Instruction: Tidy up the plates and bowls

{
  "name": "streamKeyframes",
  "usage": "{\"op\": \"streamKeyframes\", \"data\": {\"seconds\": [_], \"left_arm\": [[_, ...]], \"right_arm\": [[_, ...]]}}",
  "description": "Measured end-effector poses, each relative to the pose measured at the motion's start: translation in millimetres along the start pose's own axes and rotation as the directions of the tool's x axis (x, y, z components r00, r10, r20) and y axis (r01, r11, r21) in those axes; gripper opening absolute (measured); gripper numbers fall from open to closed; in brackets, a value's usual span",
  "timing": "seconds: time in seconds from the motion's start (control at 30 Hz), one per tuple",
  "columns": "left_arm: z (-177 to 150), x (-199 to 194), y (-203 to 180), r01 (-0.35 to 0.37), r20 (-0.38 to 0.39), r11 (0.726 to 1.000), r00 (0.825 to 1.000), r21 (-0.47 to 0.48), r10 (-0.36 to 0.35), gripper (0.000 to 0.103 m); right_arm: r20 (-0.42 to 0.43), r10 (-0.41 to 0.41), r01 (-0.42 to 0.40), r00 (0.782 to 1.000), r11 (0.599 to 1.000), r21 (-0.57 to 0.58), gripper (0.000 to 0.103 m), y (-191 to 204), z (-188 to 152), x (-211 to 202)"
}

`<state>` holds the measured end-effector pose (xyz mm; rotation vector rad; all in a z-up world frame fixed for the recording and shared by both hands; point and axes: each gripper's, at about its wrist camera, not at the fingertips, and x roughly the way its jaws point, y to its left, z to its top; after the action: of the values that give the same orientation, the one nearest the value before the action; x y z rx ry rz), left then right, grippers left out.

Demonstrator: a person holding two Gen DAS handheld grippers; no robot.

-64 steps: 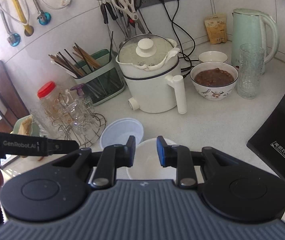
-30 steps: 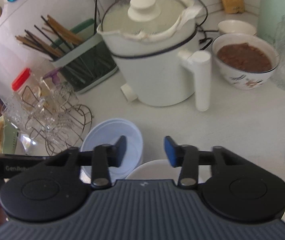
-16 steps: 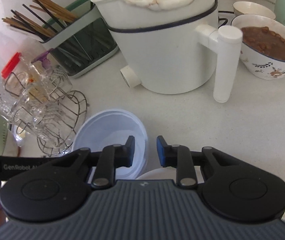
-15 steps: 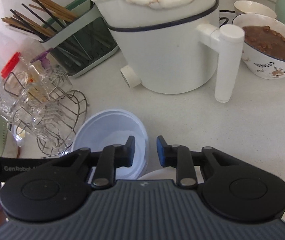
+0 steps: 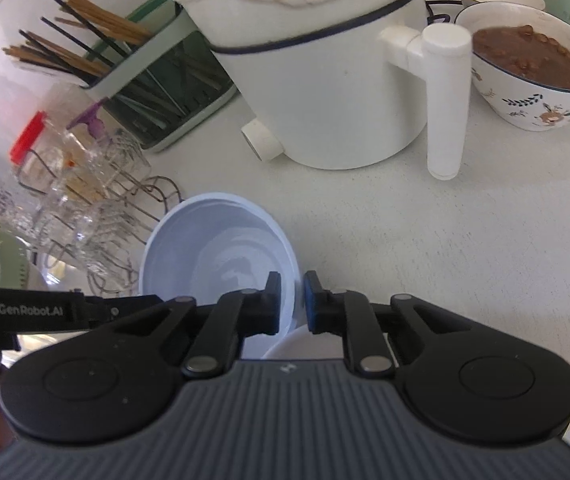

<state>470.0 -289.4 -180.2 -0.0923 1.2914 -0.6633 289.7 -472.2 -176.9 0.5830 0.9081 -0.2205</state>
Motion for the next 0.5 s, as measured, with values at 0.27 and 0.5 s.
{"op": "streamKeyframes", "data": {"seconds": [0.27,0.5], "left_arm": [[-7.8,-46.8,-0.7,0.040,0.056,0.999,0.998,-0.015,-0.039,0.010],[-17.8,-72.8,-0.5,0.067,0.076,0.997,0.995,-0.024,-0.065,0.010]], "right_arm": [[0.030,0.069,-0.070,0.997,0.997,0.015,0.015,10.0,-2.3,-30.8],[0.049,0.079,-0.079,0.996,0.997,-0.005,0.015,21.7,-5.6,-50.7]]}}
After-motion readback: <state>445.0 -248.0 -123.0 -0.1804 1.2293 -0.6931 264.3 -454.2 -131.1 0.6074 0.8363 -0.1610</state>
